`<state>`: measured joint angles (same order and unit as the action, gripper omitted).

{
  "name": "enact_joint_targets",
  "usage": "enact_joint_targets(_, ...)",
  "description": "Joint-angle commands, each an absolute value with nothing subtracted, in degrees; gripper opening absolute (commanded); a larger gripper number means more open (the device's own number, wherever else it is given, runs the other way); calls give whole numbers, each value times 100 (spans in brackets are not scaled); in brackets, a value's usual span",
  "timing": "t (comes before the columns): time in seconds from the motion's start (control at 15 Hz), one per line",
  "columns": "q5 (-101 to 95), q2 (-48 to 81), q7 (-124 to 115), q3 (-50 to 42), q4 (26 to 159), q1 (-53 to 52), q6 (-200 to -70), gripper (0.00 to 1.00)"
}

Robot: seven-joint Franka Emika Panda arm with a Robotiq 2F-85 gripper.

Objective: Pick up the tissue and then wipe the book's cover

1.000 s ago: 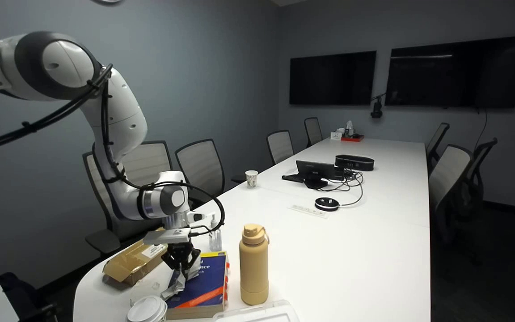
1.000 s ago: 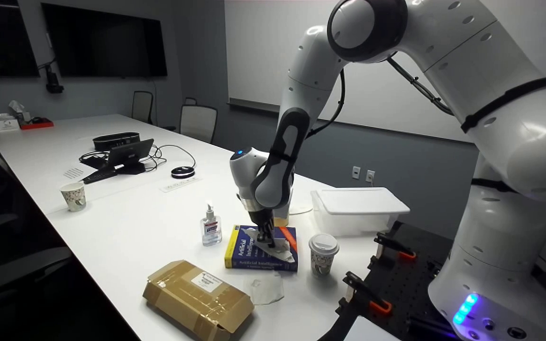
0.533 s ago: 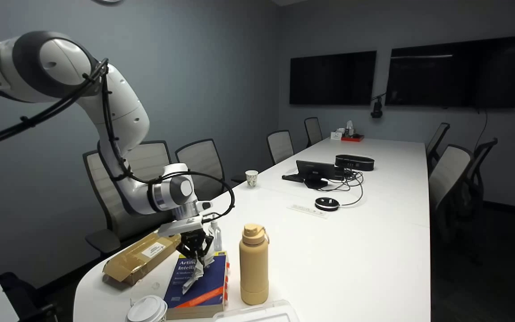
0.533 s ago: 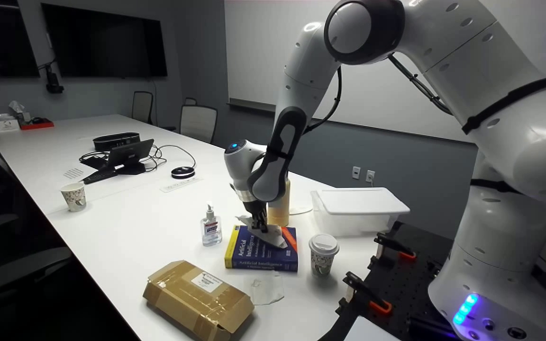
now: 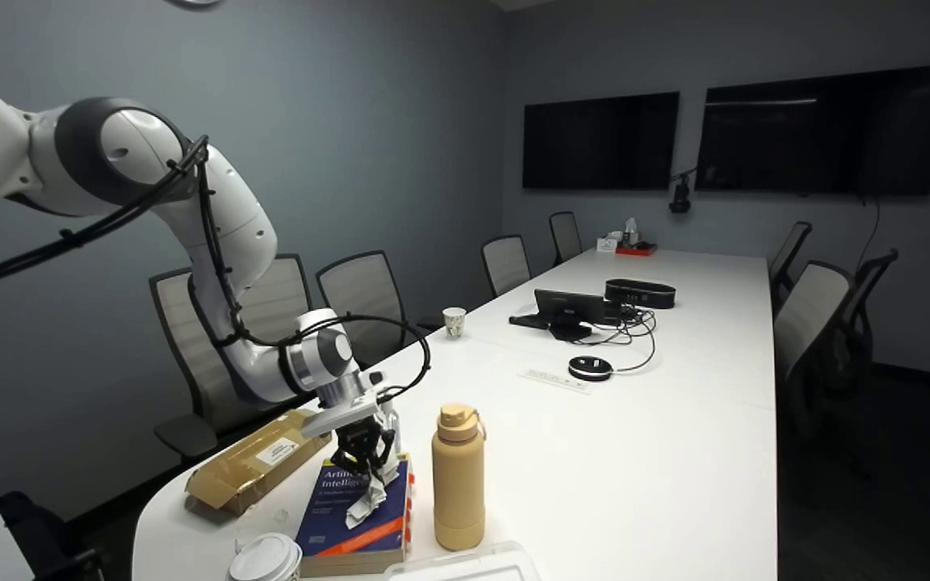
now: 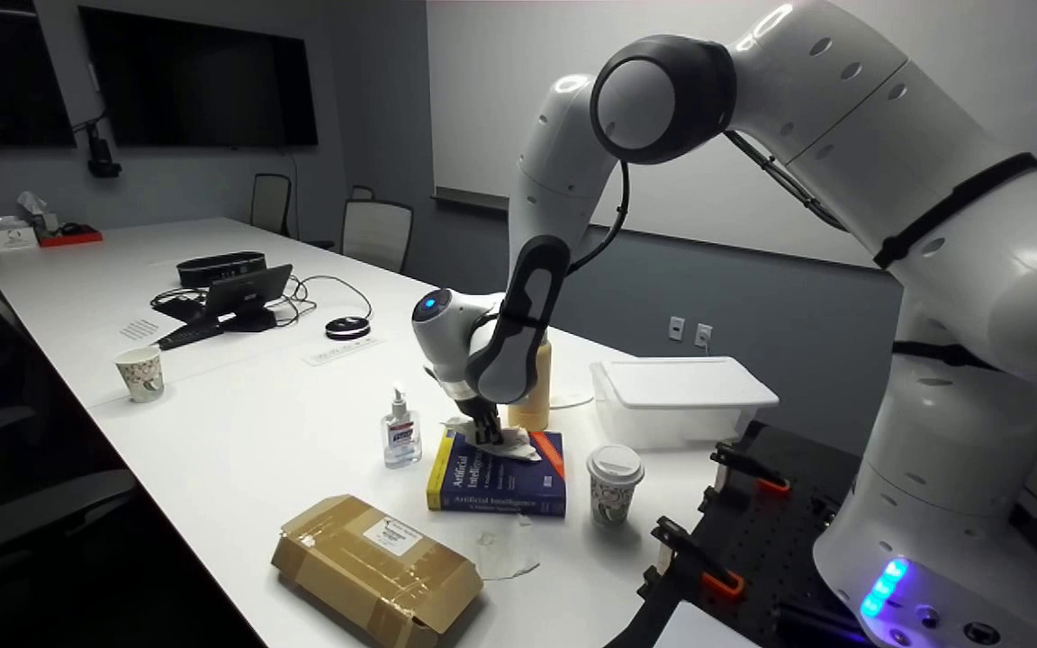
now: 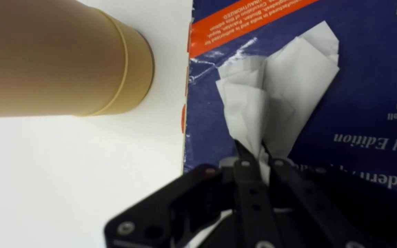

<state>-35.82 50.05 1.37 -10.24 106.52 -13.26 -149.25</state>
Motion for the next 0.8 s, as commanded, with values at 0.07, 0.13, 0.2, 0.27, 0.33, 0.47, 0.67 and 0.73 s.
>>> enact_joint_targets(0.07,-3562,5193,264,-789,10462,-1336,-14771,1)
enact_joint_targets(0.13,-3439,5094,531,-590,10524,-1196,-14657,1)
enact_joint_targets(0.2,-3369,5050,666,-473,10541,-1138,-14588,1)
enact_joint_targets(0.27,-3251,4993,870,-308,10552,-1034,-14487,1)
enact_joint_targets(0.33,-3115,4948,1056,-156,10556,-947,-14398,1)
enact_joint_targets(0.47,-2882,4925,1324,16,10524,-847,-14249,1)
enact_joint_targets(0.67,-2734,4966,1431,41,10419,-847,-14258,1)
enact_joint_targets(0.73,-2751,5006,1392,-7,10352,-866,-14290,1)
